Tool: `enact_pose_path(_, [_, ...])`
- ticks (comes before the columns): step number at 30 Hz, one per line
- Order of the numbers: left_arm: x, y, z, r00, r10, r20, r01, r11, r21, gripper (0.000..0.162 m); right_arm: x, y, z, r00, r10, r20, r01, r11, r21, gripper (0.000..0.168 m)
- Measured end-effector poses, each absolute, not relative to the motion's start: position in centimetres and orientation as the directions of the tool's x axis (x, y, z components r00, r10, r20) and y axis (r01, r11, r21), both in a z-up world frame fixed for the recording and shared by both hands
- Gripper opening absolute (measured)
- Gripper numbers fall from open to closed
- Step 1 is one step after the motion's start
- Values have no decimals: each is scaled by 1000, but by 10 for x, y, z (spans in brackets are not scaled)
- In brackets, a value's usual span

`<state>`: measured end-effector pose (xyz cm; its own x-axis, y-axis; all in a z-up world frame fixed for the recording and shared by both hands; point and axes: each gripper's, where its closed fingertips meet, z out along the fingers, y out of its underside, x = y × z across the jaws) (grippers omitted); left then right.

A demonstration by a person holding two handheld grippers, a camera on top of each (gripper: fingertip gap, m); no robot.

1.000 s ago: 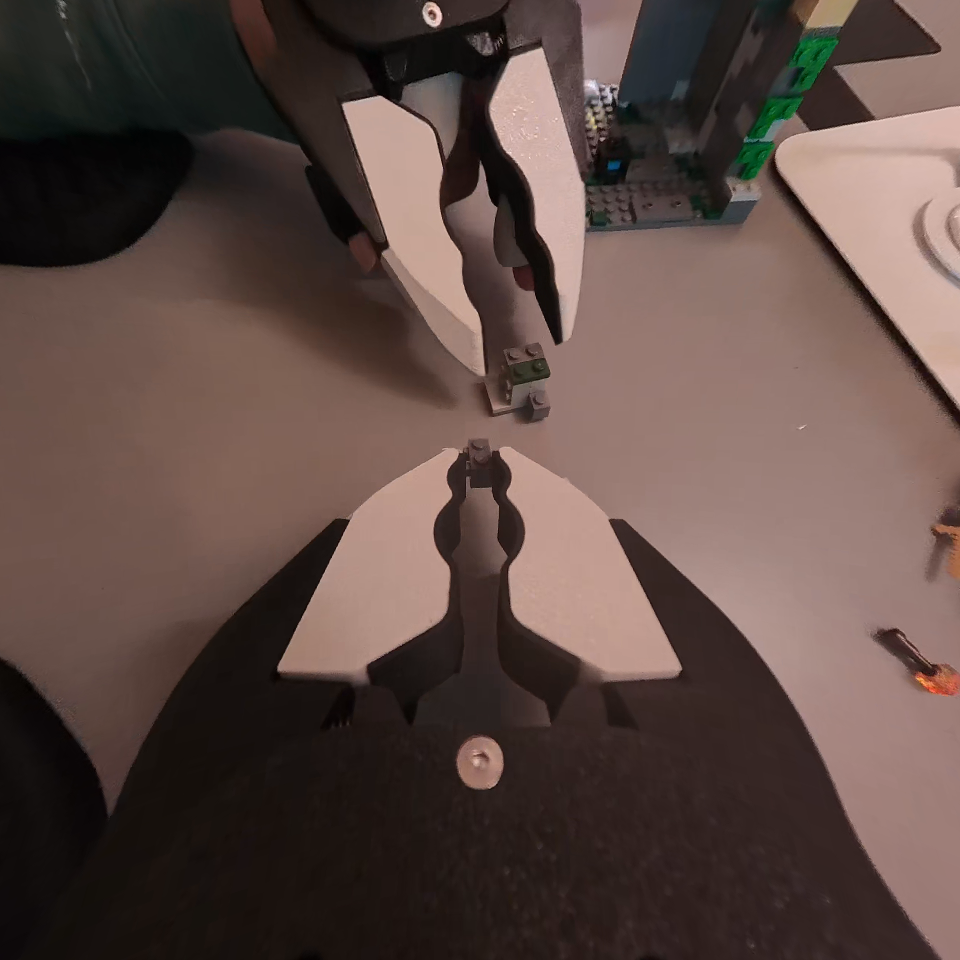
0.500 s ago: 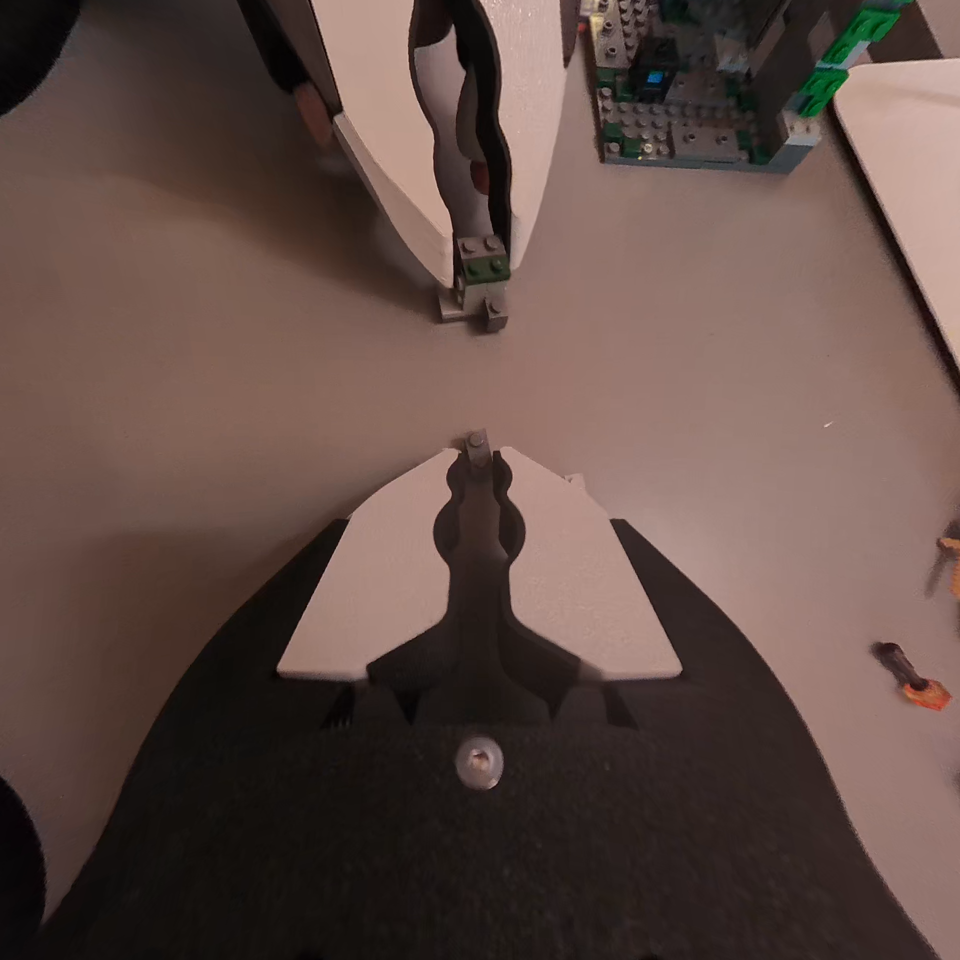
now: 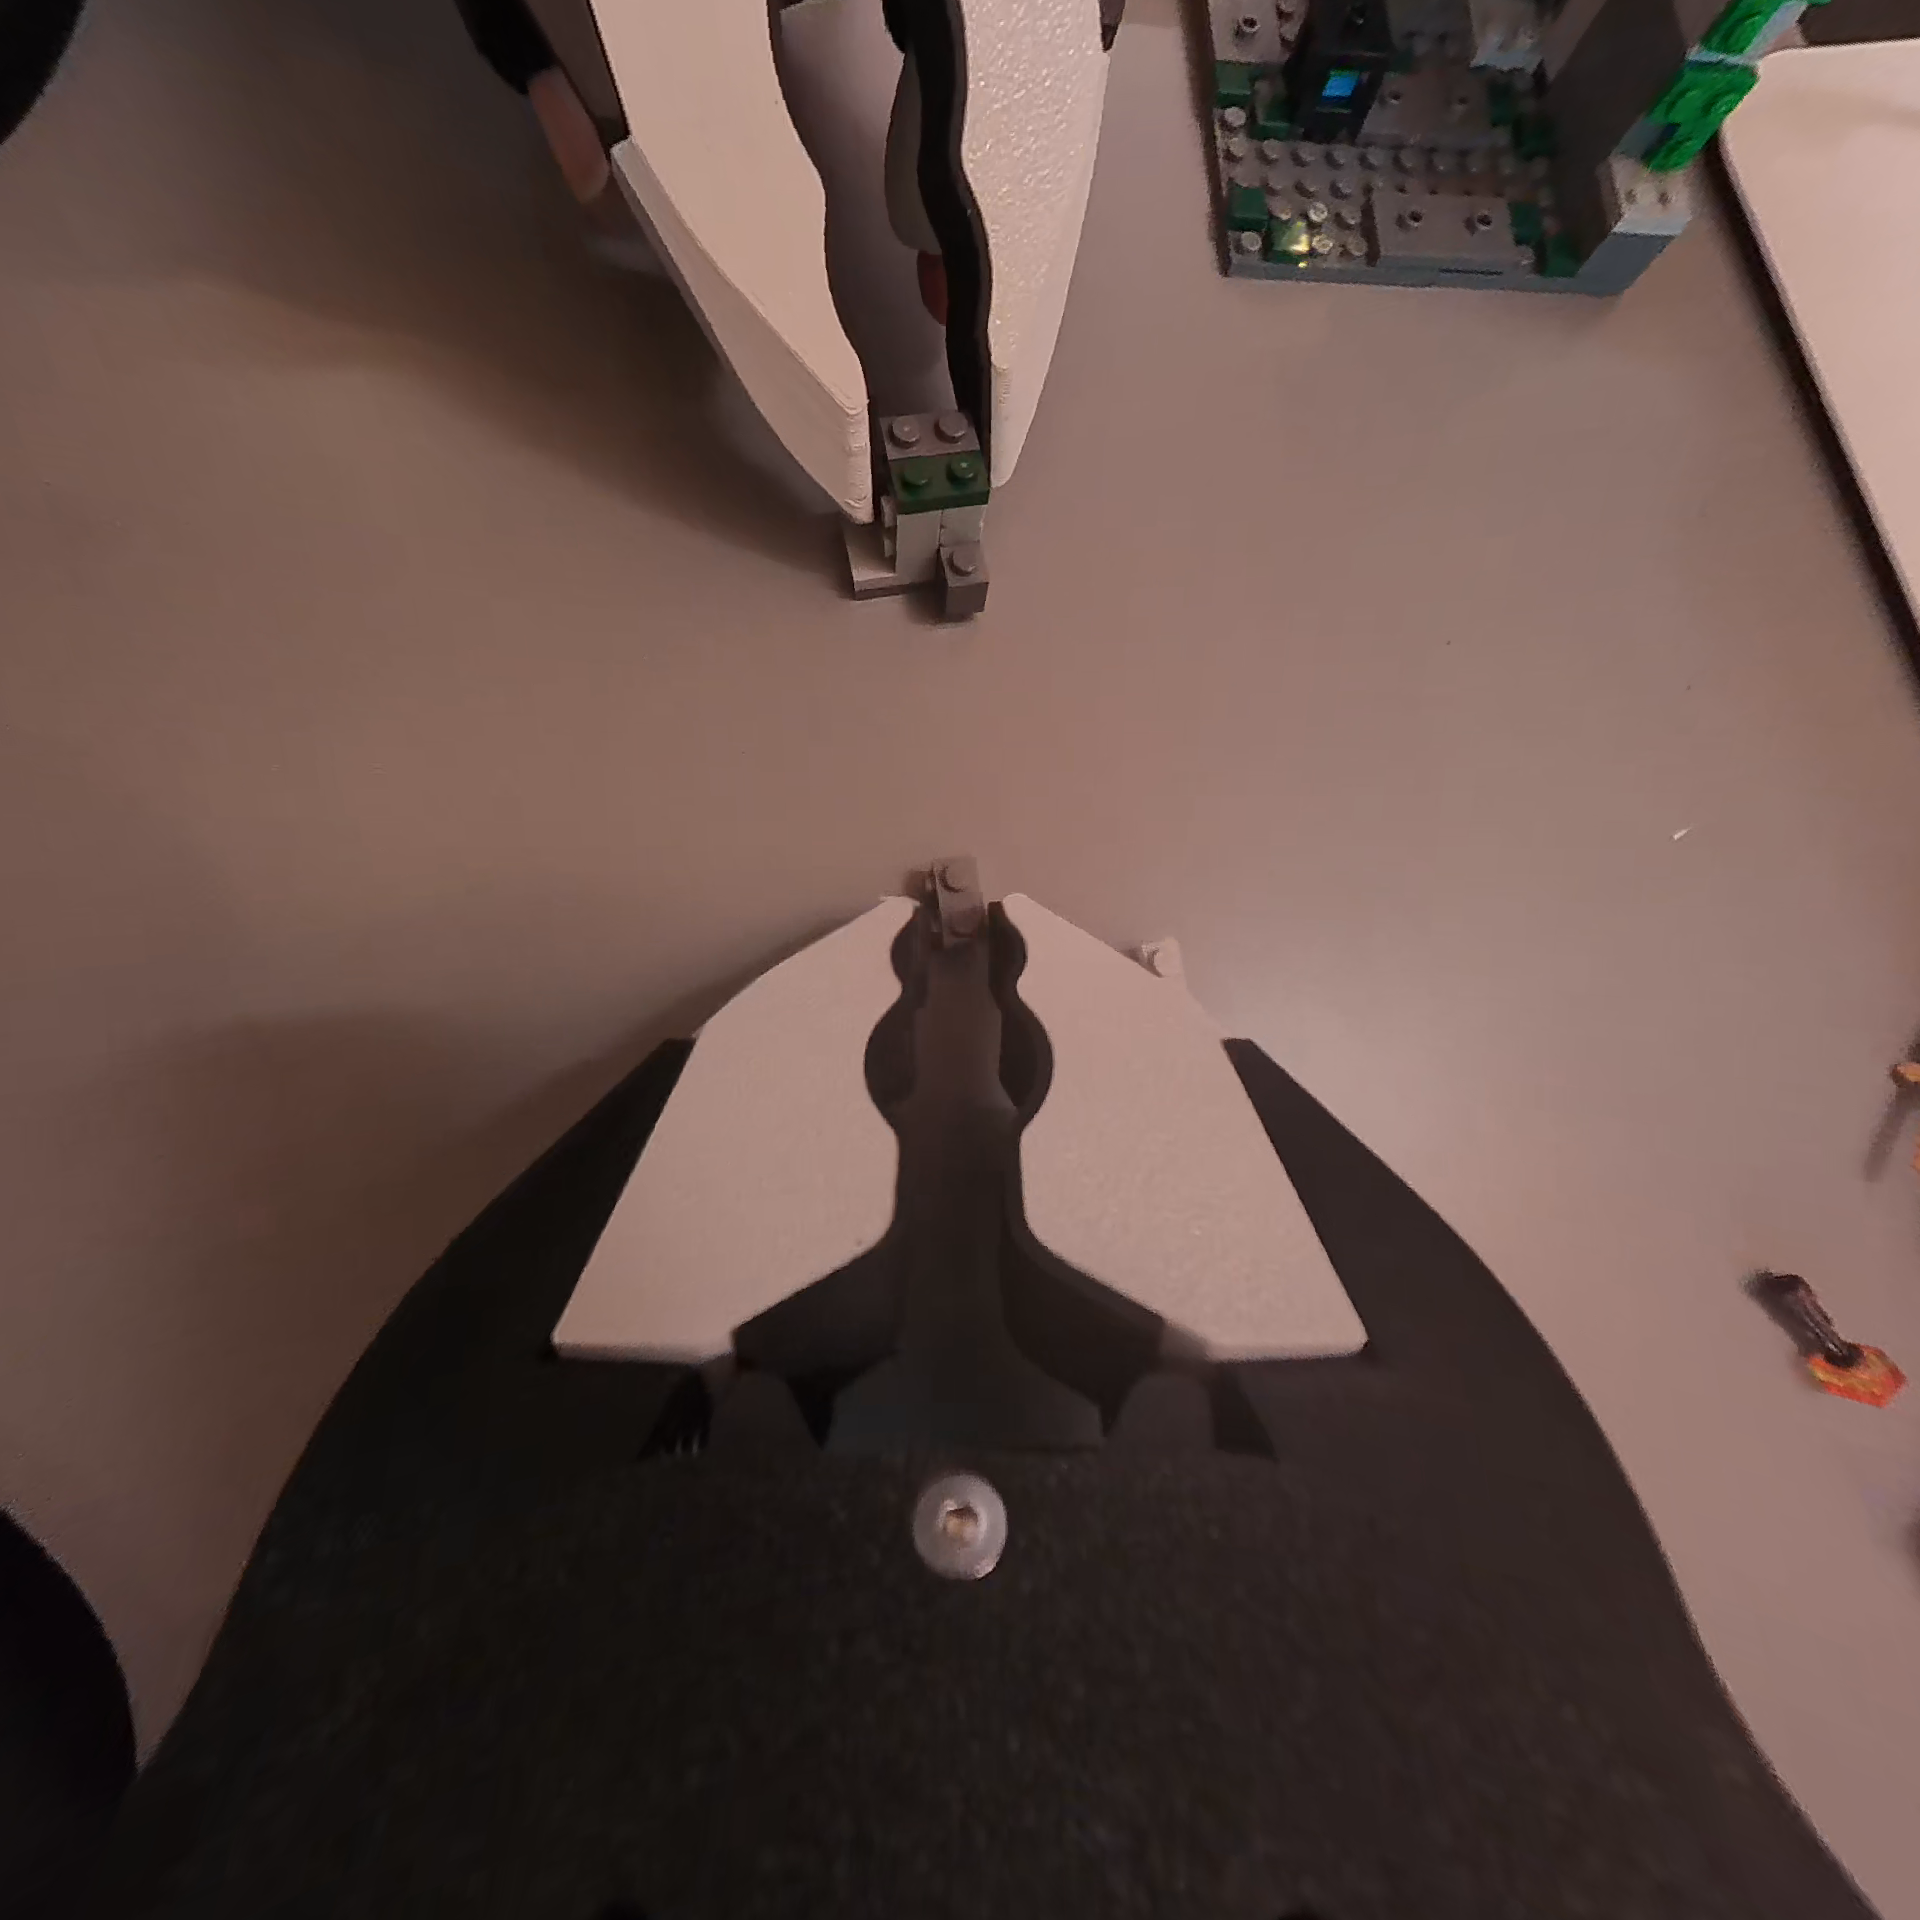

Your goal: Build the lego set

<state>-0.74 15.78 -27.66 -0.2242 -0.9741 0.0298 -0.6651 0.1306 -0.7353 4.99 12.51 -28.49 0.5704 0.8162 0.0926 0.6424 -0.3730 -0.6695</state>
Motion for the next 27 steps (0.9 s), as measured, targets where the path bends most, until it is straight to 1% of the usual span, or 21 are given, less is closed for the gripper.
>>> enact_pose_path(6, [-9, 159, -276, -221, -974, 40, -659, 119, -742, 20, 49, 123, -284, 564, 821, 89, 646, -371, -667, 11])
enact_pose_path(8, [-10, 159, -276, -222, -974, 44, -662, 117, -740, 21, 49, 122, -277, 569, 820, 69, 619, -371, -692, 15])
enact_pose_path(11, [-11, 158, -275, -227, -973, 43, -659, 121, -743, 22, 57, 125, -259, 604, 795, 53, 548, -366, -752, 15])
enact_pose_path(16, [-10, 158, -275, -224, -974, 43, -655, 118, -746, 21, 77, 137, -253, 681, 728, 82, 501, -382, -776, 15])
enact_pose_path(22, [-9, 158, -276, -219, -975, 48, -652, 110, -750, 20, 83, 146, -258, 716, 697, 36, 451, -423, -786, 6])
enact_pose_path(24, [-8, 157, -276, -218, -975, 49, -649, 107, -753, 20, 83, 155, -252, 729, 683, 51, 429, -397, -811, 13])
enact_pose_path(27, [-8, 157, -277, -221, -974, 46, -647, 111, -754, 20, 81, 170, -238, 724, 685, 85, 437, -360, -824, 16])
